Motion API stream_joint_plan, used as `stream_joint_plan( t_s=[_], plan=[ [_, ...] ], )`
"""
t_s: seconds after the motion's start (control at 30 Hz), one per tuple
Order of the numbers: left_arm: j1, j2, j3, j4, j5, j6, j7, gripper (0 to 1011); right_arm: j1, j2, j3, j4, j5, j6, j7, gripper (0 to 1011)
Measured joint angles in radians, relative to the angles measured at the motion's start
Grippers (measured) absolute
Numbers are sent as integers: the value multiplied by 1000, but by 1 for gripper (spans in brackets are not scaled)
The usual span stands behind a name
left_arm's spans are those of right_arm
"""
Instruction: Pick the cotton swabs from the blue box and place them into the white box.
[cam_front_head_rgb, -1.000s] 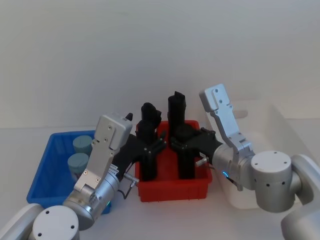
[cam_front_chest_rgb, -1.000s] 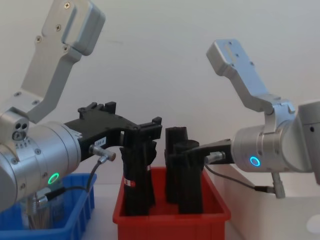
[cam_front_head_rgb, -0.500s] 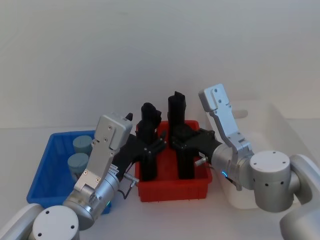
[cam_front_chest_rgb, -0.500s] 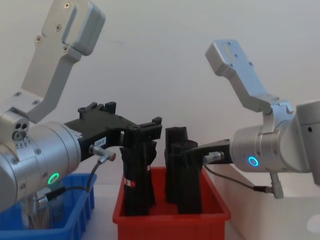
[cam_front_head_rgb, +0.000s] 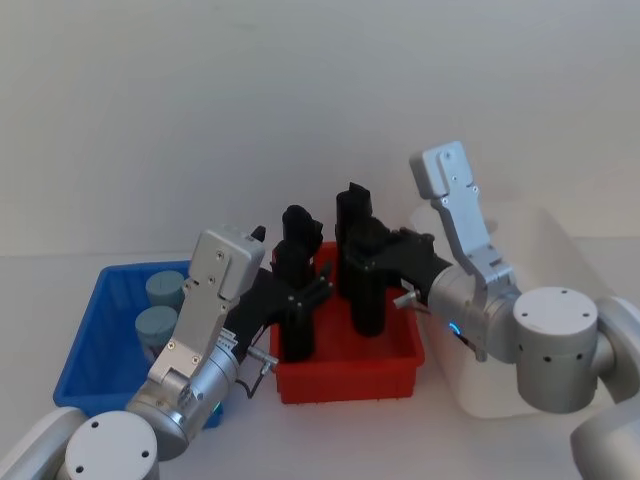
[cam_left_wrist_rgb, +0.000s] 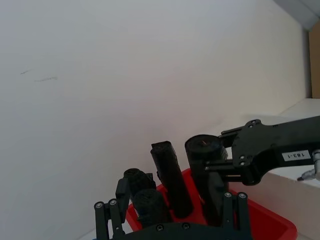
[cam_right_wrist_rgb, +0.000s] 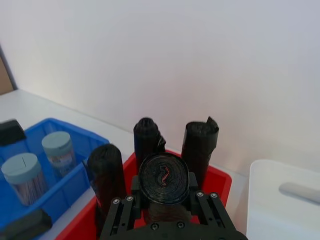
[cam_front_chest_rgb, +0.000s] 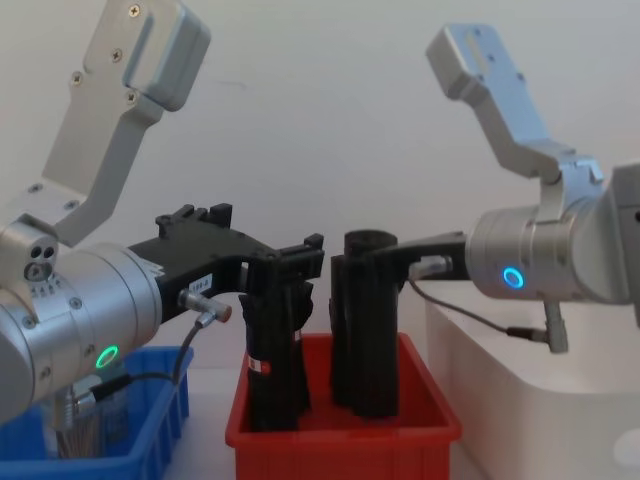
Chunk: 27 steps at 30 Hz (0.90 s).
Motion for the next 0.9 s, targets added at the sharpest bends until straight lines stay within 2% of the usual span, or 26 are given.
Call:
stream_joint_plan(
  t_s=[0.47,0.9],
  plan=[
    [0,0,0,0,0,0,0,1004,-8,22,38,-149,47,-60,-45,504],
    [0,0,0,0,0,0,0,1004,-20,56,89,-251,71,-142,-144,504]
  ],
)
